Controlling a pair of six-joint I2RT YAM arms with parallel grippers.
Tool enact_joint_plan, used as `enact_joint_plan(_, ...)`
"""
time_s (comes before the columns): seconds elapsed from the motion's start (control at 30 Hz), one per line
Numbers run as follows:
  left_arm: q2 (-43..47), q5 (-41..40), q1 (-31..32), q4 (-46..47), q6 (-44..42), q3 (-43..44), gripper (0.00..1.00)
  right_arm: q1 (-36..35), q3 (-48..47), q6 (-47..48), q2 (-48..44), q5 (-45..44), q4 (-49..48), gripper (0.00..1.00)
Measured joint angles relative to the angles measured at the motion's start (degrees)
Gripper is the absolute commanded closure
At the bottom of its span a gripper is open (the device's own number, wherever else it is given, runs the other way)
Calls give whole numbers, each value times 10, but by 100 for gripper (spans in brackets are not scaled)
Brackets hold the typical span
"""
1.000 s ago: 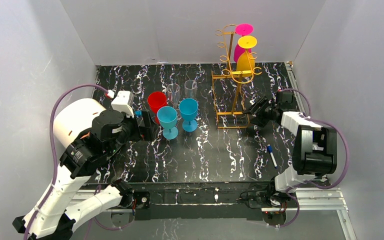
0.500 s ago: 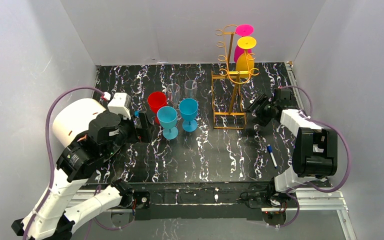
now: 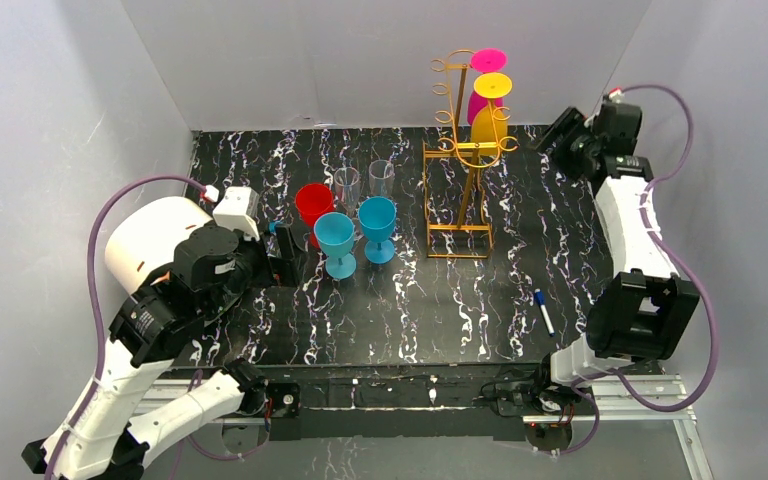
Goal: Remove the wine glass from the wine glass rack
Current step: Pick up the wine glass from the wine rack.
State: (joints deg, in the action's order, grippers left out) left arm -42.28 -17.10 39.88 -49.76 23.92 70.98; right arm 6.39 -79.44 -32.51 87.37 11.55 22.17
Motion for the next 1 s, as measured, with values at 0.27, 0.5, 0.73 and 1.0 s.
enact_joint_plan(0.27,-2,0,0,0,-5,0,2,-1,-179,10,42,57,18,24)
enact_joint_plan(0.5,2,0,0,0,-24,-3,2,-1,-248,-53,109,147,-18,27)
enact_joint_plan(0.73,-9,0,0,0,-39,-3,2,-7,-323,-119,198,213,-51,34)
enact_joint_plan(1.0,-9,0,0,3,-40,-9,2,-22,-369,-139,245,244,-54,44)
